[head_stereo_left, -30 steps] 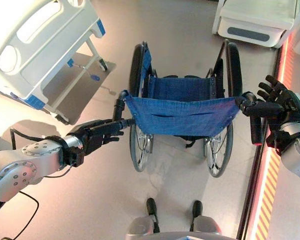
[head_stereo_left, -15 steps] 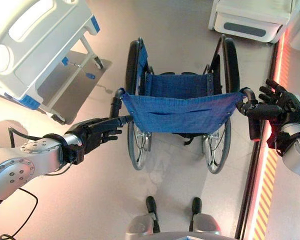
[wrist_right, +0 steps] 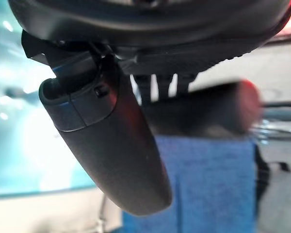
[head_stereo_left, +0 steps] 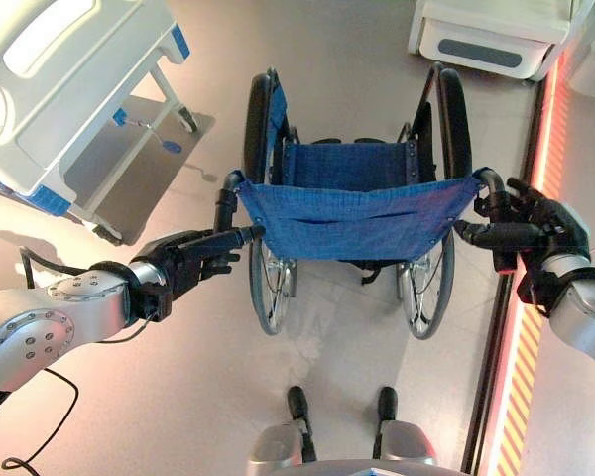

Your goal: Push the wheelchair next to the bed

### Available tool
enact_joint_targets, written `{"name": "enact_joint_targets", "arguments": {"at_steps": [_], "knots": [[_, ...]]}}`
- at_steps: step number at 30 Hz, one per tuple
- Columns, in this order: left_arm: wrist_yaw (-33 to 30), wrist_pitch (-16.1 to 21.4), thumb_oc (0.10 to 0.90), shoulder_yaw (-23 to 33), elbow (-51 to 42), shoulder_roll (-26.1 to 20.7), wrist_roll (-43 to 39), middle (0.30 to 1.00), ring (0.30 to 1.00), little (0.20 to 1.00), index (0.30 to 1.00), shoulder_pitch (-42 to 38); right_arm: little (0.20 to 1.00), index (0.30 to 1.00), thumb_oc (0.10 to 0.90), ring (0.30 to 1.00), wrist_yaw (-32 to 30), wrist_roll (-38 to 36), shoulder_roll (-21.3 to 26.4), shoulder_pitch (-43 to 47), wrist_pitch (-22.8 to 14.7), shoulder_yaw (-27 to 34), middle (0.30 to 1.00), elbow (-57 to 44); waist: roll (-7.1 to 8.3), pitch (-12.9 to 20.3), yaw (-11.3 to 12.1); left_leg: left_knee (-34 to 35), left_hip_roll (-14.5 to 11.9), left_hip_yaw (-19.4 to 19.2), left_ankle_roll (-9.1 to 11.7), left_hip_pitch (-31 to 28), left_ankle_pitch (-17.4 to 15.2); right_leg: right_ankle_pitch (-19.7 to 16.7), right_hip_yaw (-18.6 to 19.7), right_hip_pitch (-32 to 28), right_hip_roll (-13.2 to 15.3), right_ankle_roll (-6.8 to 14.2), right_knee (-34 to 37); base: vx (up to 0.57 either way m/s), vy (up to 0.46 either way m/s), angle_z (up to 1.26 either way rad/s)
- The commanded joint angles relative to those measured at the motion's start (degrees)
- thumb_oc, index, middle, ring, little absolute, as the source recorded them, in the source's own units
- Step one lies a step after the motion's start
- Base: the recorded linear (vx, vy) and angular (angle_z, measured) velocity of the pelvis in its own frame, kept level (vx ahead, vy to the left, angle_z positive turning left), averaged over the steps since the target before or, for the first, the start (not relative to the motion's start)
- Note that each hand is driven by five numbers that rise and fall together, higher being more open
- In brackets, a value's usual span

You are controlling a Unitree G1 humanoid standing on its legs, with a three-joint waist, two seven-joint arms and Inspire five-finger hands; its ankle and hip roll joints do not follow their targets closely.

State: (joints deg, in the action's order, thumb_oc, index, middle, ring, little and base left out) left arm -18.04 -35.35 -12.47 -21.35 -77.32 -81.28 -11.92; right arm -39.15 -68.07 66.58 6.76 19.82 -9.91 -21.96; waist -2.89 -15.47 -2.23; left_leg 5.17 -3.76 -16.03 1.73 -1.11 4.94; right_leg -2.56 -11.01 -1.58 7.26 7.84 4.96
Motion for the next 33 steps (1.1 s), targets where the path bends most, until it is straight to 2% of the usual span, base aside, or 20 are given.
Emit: {"name": "enact_joint_targets", "arguments": {"at_steps": [1, 9, 10, 11, 12, 13, 14, 21, 33], "knots": [[2.1, 7.1, 0.800, 0.0, -1.8, 3.1, -1.7, 0.900, 0.900, 0.900, 0.900, -7.4, 0.900, 0.900, 0.800, 0.900, 2.5, -1.0, 2.3, 8.4, -2.9, -1.5, 0.900, -0.9, 0.20, 2.1, -3.1, -0.3, 1.5, 0.8, 1.5, -0.7, -1.8, -1.2, 2.4, 2.4, -0.1, 1.0, -2.2, 0.00, 0.000, 0.00], [2.2, 7.6, 0.800, -3.7, 1.0, 4.1, -1.3, 0.900, 0.900, 0.900, 0.900, -11.5, 0.900, 0.900, 0.800, 0.900, 0.5, 1.3, 1.5, 15.0, -2.7, -7.3, 0.900, 4.4, 0.44, 1.7, -2.1, -0.4, 1.6, 1.5, 1.4, -0.6, -1.7, -1.1, 1.7, 2.1, -0.1, 0.8, -2.2, 0.01, -0.001, 0.00], [2.5, 7.4, 0.800, -4.1, 1.4, 4.2, -1.3, 0.900, 0.900, 0.900, 0.900, -12.1, 0.848, 0.848, 0.765, 0.848, 0.8, 1.6, 1.7, 15.9, -2.6, -7.8, 0.848, 5.3, 0.50, 1.7, -2.0, -0.4, 1.6, 1.6, 1.4, -0.7, -1.7, -1.1, 1.7, 2.0, -0.2, 0.7, -2.3, 0.04, -0.014, 0.00], [2.6, 7.4, 0.580, -4.7, 1.7, 4.0, -1.9, 0.571, 0.571, 0.571, 0.571, -13.0, 0.672, 0.672, 0.648, 0.672, 0.4, 1.2, 2.2, 17.2, -2.5, -8.3, 0.672, 6.2, 0.58, 1.7, -1.9, -0.5, 1.6, 1.7, 1.4, -0.6, -1.7, -1.1, 1.6, 2.0, -0.1, 0.7, -2.3, 0.04, -0.014, 0.00], [2.6, 7.4, 0.521, -5.0, 1.9, 4.0, -2.0, 0.481, 0.481, 0.481, 0.481, -13.4, 0.573, 0.573, 0.582, 0.573, 0.3, 1.2, 2.3, 17.6, -2.5, -8.5, 0.573, 6.5, 0.62, 1.7, -1.9, -0.6, 1.6, 1.7, 1.5, -0.6, -1.7, -1.1, 1.6, 2.0, -0.1, 0.7, -2.3, 0.03, -0.016, 0.00], [2.8, 7.4, 0.400, -5.4, 2.4, 3.8, -2.2, 0.300, 0.300, 0.300, 0.300, -14.2, 0.375, 0.375, 0.450, 0.375, 0.4, 1.4, 2.6, 18.3, -2.4, -8.7, 0.375, 7.2, 0.65, 1.7, -1.9, -0.5, 1.6, 1.8, 1.4, -0.7, -1.7, -1.1, 1.6, 2.0, -0.2, 0.7, -2.3, 0.03, -0.015, 0.01], [3.0, 7.3, 0.400, -5.8, 2.7, 3.8, -2.4, 0.300, 0.300, 0.300, 0.300, -14.9, 0.300, 0.300, 0.400, 0.300, 0.7, 1.5, 2.8, 19.1, -2.7, -9.0, 0.300, 8.3, 0.67, 1.7, -1.8, -0.6, 1.6, 1.8, 1.4, -0.7, -1.7, -1.1, 1.5, 1.9, -0.2, 0.7, -2.3, 0.04, -0.020, 0.01], [4.6, 6.9, 0.400, -8.5, 5.6, 2.8, -3.2, 0.300, 0.300, 0.300, 0.300, -18.6, 0.300, 0.300, 0.400, 0.300, 0.3, 2.2, 3.9, 22.2, -4.0, -9.8, 0.300, 12.3, 0.77, 1.6, -1.5, -0.9, 1.7, 2.4, 1.3, -0.8, -1.9, -1.0, 1.2, 1.7, -0.2, 0.5, -2.7, 0.03, -0.016, 0.02], [6.0, 6.3, 0.400, -10.5, 9.6, 3.6, -2.1, 0.300, 0.300, 0.300, 0.300, -21.6, 0.300, 0.300, 0.400, 0.300, 3.1, 1.8, 3.8, 24.8, -2.6, -10.7, 0.300, 16.1, 0.94, 1.7, -1.3, -1.6, 1.0, 2.9, 1.2, -0.7, -1.9, 0.3, 1.0, 2.0, -1.3, -0.4, -4.3, 0.03, -0.059, 0.03]]}}
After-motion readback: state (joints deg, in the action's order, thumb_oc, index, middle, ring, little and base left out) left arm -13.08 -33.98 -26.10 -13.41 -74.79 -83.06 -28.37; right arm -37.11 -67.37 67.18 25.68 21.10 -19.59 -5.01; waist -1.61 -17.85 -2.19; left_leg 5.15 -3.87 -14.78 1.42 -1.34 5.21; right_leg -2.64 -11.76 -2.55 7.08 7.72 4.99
